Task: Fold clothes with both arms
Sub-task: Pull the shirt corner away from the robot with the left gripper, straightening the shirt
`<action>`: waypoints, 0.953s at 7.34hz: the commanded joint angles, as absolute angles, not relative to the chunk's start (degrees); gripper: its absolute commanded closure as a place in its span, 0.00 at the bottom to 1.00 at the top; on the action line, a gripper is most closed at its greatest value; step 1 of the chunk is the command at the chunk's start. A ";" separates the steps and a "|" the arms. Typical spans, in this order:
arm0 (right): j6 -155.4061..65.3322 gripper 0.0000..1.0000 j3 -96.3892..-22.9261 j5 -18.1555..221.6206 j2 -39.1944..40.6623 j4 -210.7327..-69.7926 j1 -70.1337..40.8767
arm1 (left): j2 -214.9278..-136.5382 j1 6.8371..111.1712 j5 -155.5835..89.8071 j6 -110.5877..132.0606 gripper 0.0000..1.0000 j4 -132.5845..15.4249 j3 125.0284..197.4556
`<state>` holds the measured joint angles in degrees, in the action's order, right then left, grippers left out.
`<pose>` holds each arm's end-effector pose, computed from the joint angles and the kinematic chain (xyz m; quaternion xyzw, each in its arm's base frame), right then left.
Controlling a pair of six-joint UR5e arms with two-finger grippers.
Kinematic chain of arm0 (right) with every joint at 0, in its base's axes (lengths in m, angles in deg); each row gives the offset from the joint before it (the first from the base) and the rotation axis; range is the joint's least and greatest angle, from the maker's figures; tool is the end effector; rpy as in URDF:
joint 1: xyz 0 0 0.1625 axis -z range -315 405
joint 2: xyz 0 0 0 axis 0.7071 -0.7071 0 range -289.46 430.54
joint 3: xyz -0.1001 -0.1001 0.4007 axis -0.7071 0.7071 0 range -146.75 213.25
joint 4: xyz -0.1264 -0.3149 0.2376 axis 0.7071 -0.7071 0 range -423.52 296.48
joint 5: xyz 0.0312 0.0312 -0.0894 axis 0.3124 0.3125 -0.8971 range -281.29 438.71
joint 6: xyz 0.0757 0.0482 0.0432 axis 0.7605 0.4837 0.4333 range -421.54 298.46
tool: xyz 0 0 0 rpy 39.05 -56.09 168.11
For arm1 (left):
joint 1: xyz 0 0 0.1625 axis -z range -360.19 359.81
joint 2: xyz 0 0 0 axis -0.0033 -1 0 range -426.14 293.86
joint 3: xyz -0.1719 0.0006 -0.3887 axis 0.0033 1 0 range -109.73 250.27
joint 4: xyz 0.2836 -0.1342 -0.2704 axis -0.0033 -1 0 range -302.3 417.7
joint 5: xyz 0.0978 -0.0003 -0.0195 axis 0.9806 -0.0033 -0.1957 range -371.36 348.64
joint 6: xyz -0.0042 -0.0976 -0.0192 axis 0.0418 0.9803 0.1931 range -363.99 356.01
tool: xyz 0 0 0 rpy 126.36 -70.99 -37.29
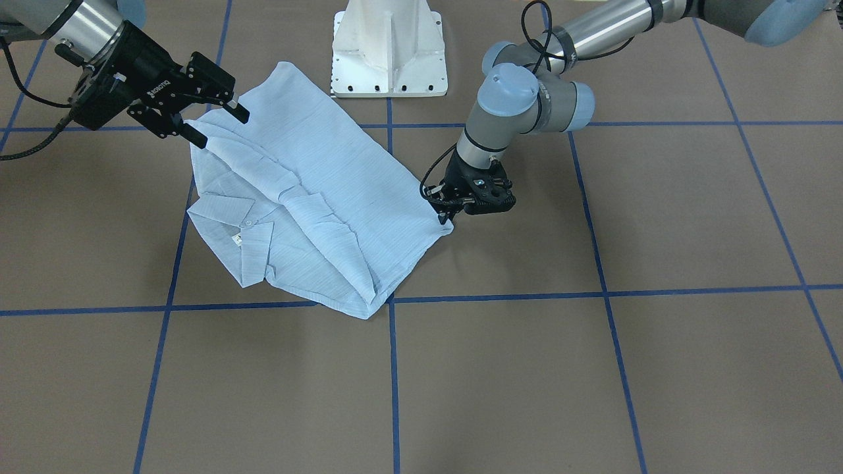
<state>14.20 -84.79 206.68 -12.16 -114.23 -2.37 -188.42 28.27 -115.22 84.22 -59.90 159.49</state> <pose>-0.2694 -0.3990 0.2819 0.0715 -0.6248 0.0253 0.7771 0.5593 -0.4275 0.2810 0.0263 0.5000 -0.1413 0.8540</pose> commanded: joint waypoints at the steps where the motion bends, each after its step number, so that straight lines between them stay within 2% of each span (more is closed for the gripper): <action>1: 14.14 0.00 -84.79 206.77 -12.25 -114.23 -2.63 | -188.31 28.37 -115.24 84.16 1.00 -59.20 160.01; 4: 14.22 0.00 -84.96 206.68 -12.25 -114.23 -2.90 | -189.27 34.77 -114.80 80.50 1.00 -57.61 158.52; 5: 14.14 0.00 -84.79 206.68 -12.25 -114.23 -3.25 | -190.93 37.49 -114.80 78.38 1.00 -57.61 155.56; 7: 14.14 0.00 -84.79 206.68 -12.25 -114.32 -3.51 | -201.35 40.14 -110.96 76.44 1.00 -59.45 141.46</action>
